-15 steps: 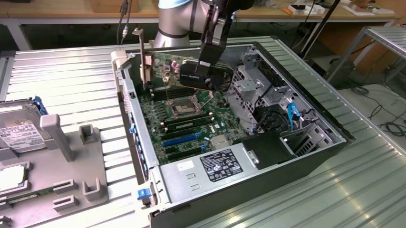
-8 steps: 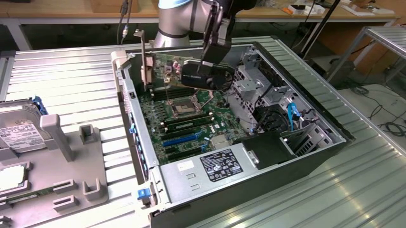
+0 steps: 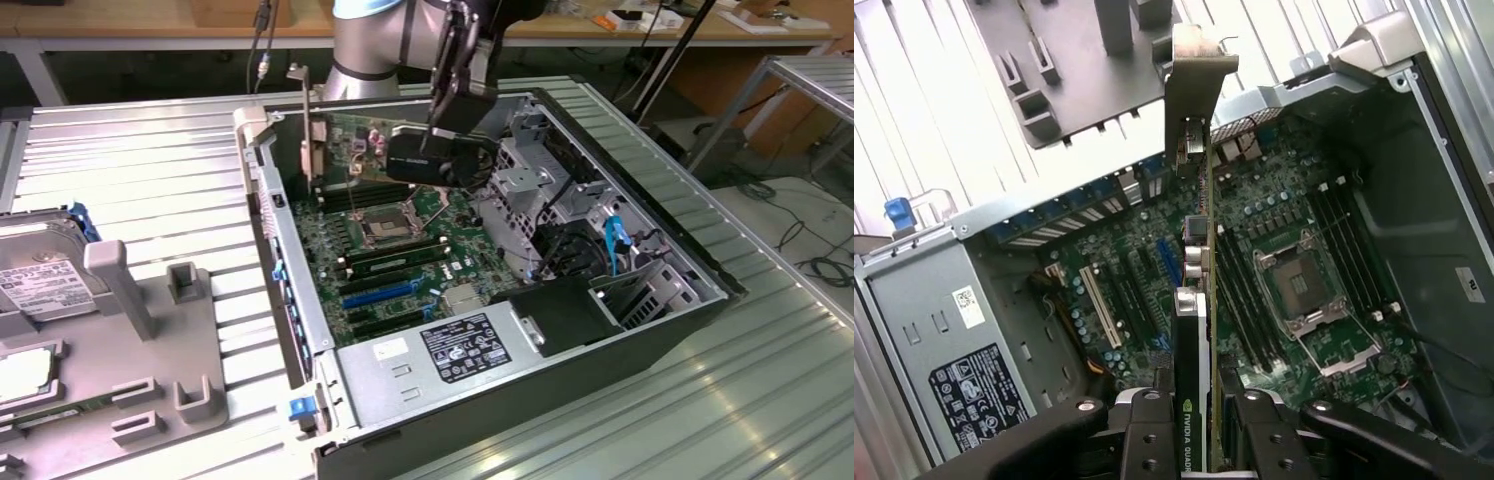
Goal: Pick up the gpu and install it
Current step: 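Insert the gpu into the slot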
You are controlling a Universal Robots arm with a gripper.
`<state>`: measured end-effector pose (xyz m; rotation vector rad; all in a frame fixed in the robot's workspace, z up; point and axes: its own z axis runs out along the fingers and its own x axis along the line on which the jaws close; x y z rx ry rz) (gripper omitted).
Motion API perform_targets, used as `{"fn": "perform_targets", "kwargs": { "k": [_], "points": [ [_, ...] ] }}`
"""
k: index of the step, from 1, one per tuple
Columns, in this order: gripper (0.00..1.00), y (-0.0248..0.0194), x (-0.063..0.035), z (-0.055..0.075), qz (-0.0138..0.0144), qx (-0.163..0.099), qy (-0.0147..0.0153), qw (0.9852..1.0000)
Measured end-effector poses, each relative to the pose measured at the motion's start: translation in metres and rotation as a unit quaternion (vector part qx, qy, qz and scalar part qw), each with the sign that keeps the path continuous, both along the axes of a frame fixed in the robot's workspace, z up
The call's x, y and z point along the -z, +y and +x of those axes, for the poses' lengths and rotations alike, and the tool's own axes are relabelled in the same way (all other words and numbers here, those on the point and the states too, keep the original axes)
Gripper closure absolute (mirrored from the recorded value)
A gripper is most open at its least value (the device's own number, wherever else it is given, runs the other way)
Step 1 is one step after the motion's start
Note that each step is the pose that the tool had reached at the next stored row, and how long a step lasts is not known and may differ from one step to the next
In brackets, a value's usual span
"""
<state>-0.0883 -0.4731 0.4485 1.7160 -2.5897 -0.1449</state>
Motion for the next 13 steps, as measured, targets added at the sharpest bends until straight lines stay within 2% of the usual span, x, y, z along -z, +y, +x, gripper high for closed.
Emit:
{"fn": "perform_targets", "kwargs": {
  "k": [7, 13],
  "points": [
    [0.73, 0.0, 0.0, 0.0004, 0.0, -0.027, 0.0, 0.9996],
    [0.73, 0.0001, 0.0, 0.0006, 0.0, -0.051, 0.0, 0.9987]
  ]
}}
